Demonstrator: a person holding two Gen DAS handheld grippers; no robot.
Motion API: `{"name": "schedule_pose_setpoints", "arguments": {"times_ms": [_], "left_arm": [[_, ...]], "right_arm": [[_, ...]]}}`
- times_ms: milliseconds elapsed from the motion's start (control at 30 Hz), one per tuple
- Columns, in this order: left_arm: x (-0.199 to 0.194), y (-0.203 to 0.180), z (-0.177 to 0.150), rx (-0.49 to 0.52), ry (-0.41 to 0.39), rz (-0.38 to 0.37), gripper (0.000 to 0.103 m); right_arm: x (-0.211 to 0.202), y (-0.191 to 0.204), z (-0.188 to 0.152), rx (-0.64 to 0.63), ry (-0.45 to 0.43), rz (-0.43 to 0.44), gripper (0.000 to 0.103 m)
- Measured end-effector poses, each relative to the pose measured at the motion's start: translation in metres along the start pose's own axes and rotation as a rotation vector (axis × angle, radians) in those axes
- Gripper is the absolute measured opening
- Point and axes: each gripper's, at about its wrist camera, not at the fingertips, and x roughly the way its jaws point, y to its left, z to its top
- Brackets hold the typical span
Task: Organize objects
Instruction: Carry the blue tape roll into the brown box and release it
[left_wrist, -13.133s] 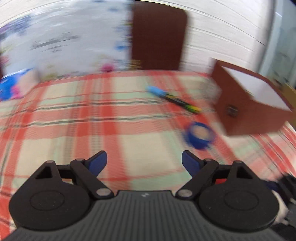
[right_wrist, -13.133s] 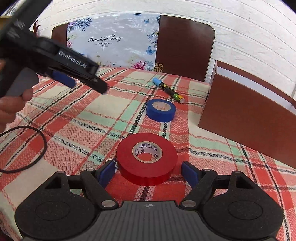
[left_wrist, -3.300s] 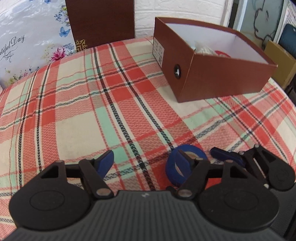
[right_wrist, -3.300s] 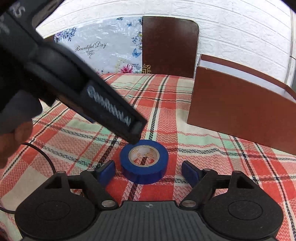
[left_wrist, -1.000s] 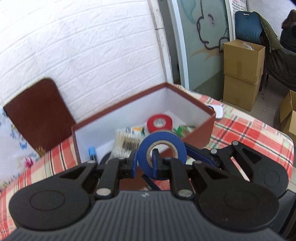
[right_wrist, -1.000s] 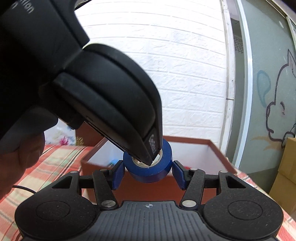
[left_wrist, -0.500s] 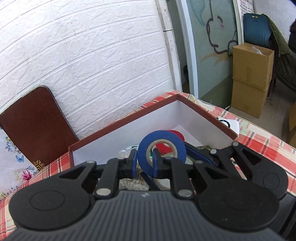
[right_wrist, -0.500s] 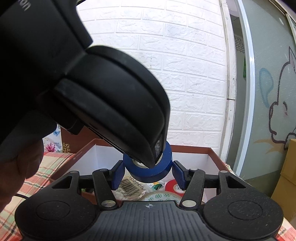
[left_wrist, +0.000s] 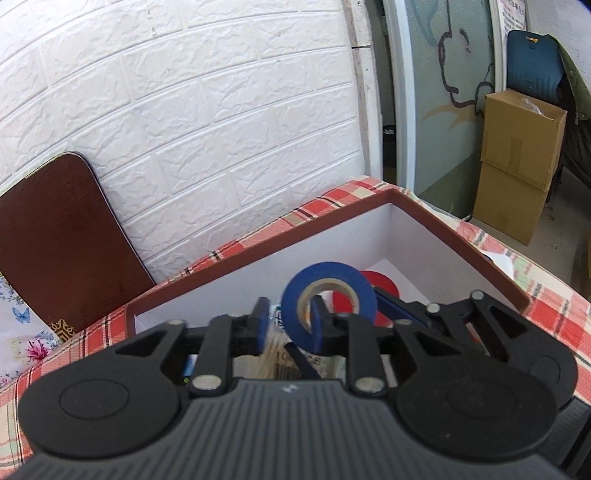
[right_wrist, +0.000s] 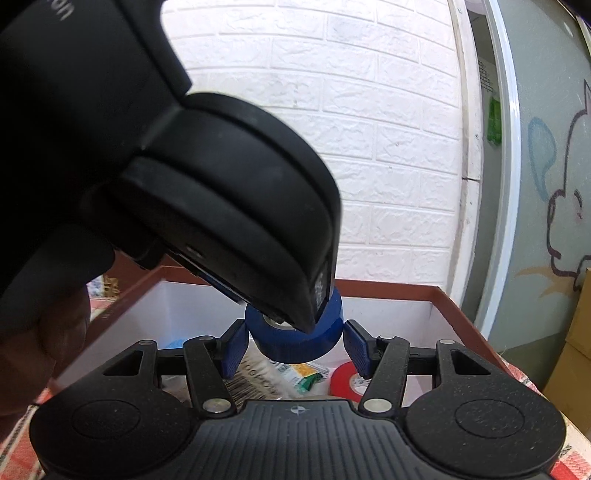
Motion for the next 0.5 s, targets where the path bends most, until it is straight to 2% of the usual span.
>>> {"name": "schedule_pose_setpoints", "arguments": {"times_ms": [33, 67, 100, 233, 467, 500], "left_arm": [[0.004, 0.002, 0.001, -0.006, 0.004, 0.019, 0.057], [0.007, 0.004, 0.002, -0.016, 0.007, 0.039, 0.072], [0.008, 0.006, 0.001, -0.024, 0.003, 0.055, 0.075], [0.009, 0.007, -0.003, -0.01, 0.005, 0.077, 0.077], [-0.018, 0.009, -0.016, -0.034, 0.005, 0.053, 0.08], [-0.025, 0.009, -0.019, -0.036, 0.002, 0.046, 0.081]], "right_arm": [[0.002, -0.001, 0.001, 0.001, 0.012, -0.016, 0.068], [0.003, -0.002, 0.002, 0.009, 0.023, -0.029, 0.074], [0.0, -0.005, 0.004, 0.029, 0.021, -0.03, 0.076], [-0.018, -0.011, 0.01, 0.065, 0.008, -0.037, 0.076], [-0.068, -0.009, 0.017, 0.118, 0.0, -0.047, 0.078], [-0.051, 0.004, 0.022, 0.123, -0.003, -0.049, 0.078]]}}
